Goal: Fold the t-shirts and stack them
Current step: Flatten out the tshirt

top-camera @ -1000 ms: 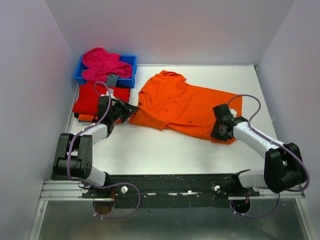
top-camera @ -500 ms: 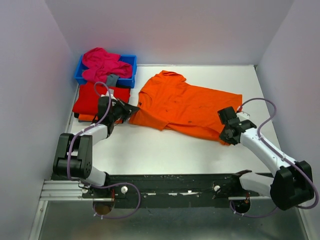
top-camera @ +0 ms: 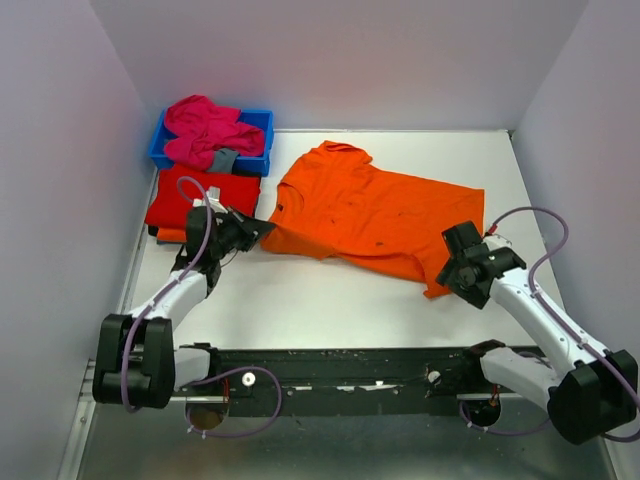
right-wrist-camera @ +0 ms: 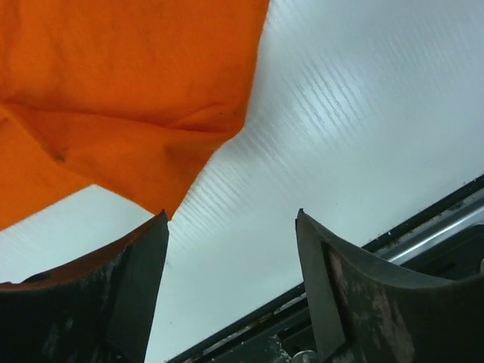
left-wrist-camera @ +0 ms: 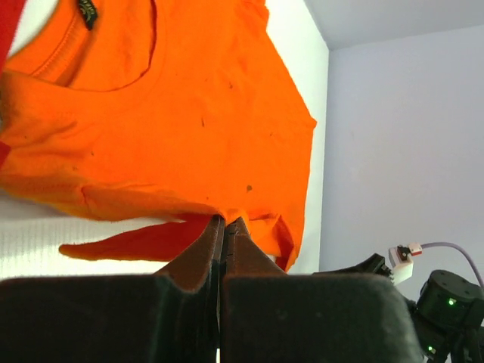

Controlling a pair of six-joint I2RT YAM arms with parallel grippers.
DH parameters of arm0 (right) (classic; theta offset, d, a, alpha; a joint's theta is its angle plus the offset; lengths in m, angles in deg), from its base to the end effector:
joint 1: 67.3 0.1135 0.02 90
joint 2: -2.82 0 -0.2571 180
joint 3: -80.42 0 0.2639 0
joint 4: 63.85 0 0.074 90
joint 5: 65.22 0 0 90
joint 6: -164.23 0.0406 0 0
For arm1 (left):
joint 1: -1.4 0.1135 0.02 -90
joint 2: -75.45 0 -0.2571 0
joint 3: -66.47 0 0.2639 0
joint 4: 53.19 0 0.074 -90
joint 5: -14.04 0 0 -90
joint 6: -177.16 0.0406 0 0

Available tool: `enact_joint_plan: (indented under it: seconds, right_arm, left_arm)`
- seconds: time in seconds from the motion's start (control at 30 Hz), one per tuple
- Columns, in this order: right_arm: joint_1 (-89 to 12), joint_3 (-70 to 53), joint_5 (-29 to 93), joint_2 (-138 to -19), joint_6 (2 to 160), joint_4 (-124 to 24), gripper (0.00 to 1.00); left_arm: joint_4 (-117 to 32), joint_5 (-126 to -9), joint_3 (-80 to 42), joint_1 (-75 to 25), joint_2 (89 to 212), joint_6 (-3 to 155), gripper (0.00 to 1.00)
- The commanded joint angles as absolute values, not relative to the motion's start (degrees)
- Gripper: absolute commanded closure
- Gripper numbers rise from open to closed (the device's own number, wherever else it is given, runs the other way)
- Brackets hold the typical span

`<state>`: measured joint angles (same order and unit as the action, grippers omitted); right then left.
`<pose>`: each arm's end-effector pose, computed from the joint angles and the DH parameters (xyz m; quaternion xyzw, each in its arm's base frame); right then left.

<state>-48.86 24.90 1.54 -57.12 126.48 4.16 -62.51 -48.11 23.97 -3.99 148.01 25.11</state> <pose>0.1834 0.0442 0.2096 0.3109 0.9172 -0.0758 0.2372 0.2711 -0.0446 0.1877 -0.2586 0.7679 -0.4709 0.3489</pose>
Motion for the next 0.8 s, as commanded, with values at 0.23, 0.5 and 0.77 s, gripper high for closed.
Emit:
enact_joint_plan:
  seconds: [0.23,0.5,0.77]
  right_arm:
    - [-48.4,35.1,19.0,-44.1,122.9,-11.7,0.31]
    - [-46.6,36.5,23.9,-53.1,121.5,-20.2,0.39]
    - [-39.0,32.8,19.3,-60.3,124.8,-21.4,0.74]
  left_arm:
    - [-54.5,-52.6,24.5,-4.3,139.1,27.5,1.00]
    - [-55.9,-51.7,24.0,-4.3,141.0,27.5,1.00]
    - [-55.2,-52.0,23.2,-4.3,141.4,28.1,1.00]
